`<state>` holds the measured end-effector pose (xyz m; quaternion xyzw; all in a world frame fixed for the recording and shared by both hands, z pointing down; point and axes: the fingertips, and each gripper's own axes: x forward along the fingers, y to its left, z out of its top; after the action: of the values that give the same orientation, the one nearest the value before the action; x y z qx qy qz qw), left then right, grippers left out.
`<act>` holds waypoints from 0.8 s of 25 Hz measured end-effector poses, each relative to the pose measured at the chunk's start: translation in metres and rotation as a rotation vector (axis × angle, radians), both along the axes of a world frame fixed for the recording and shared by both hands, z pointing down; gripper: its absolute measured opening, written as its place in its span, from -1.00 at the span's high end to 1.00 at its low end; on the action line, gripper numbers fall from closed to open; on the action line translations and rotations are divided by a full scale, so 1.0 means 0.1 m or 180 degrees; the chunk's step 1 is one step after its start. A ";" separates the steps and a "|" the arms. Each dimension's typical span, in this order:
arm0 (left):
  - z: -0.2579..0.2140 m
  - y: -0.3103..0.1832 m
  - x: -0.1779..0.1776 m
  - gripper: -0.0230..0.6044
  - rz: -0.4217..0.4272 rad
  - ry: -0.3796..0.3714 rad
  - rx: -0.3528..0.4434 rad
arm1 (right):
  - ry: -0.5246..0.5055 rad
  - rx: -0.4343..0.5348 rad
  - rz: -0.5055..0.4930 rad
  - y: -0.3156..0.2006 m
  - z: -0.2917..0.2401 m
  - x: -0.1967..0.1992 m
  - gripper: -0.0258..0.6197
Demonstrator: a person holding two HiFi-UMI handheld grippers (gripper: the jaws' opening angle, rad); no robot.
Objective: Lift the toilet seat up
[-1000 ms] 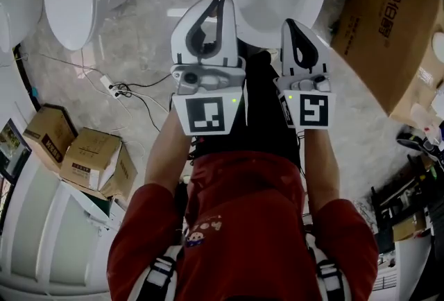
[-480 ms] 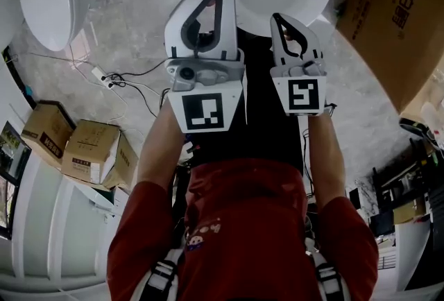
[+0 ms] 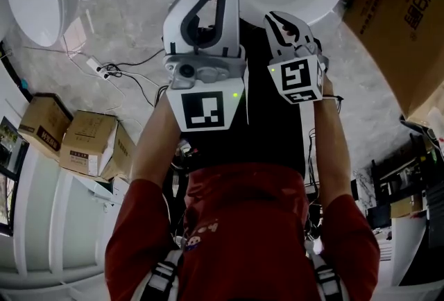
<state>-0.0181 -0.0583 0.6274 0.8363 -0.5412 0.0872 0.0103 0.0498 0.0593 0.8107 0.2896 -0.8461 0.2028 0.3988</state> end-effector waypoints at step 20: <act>0.26 0.07 -0.03 0.90 0.0006 0.0010 -0.0145 | 0.1026 -0.0760 -0.1720 0.54 0.82 0.03 0.18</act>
<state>-0.0208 -0.0515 0.6533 0.8365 -0.5383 0.0981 0.0301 0.0532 0.1129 0.8930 0.0344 -0.7887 0.1390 0.5979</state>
